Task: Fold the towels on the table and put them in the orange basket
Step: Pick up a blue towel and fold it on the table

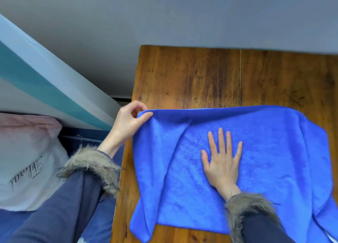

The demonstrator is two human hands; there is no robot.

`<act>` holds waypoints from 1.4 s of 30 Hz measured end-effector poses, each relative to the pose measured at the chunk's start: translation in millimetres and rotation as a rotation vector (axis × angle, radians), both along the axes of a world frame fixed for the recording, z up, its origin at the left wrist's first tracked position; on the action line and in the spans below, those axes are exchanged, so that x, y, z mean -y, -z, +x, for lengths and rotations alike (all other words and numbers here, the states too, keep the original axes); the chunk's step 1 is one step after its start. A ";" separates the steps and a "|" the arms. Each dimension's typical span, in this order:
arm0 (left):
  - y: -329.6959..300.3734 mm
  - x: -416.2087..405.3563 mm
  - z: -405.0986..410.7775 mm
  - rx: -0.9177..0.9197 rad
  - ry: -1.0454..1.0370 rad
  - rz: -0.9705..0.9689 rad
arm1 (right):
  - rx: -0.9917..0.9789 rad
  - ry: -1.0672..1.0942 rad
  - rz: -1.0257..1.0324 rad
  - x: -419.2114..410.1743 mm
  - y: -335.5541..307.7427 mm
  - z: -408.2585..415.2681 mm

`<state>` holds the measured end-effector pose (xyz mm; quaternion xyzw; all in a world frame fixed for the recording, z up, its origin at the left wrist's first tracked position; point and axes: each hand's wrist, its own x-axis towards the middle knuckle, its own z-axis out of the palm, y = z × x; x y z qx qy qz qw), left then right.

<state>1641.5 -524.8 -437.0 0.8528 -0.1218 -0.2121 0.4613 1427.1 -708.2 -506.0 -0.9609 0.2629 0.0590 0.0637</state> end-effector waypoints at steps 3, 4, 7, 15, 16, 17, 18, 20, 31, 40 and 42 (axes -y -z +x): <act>-7.4 6.6 15.5 0.160 0.042 0.092 | 0.000 -0.006 -0.014 -0.5 0.2 0.5; -8.5 8.7 19.6 0.257 0.108 0.200 | -0.003 -0.007 -0.015 -0.5 0.4 0.1; -12.4 15.1 30.4 0.557 0.188 0.497 | -0.004 -0.004 -0.020 -0.1 1.1 -0.5; 19.5 20.8 -57.8 0.637 0.241 0.530 | -0.024 -0.005 -0.010 0.2 0.2 0.5; 28.1 16.6 -78.0 0.516 0.271 0.570 | -0.026 -0.004 -0.008 0.1 0.3 0.4; 36.3 11.8 -92.4 0.408 0.292 0.614 | -0.027 -0.005 -0.007 0.2 0.7 0.3; 44.6 6.8 -99.3 0.352 0.306 0.643 | -0.026 -0.008 -0.007 0.3 1.2 0.0; 57.0 1.2 -91.5 0.366 0.328 0.658 | -0.016 -0.020 -0.014 1.5 2.8 0.4; 57.5 9.5 -82.8 0.483 0.452 0.650 | -0.013 -0.028 -0.007 1.6 2.9 0.8; 60.5 46.6 -121.6 0.435 0.369 0.659 | 0.156 -0.070 0.217 17.7 -14.0 -6.8; 56.4 71.0 -141.8 0.461 0.438 0.607 | 0.271 -0.030 0.264 28.4 -24.0 -19.1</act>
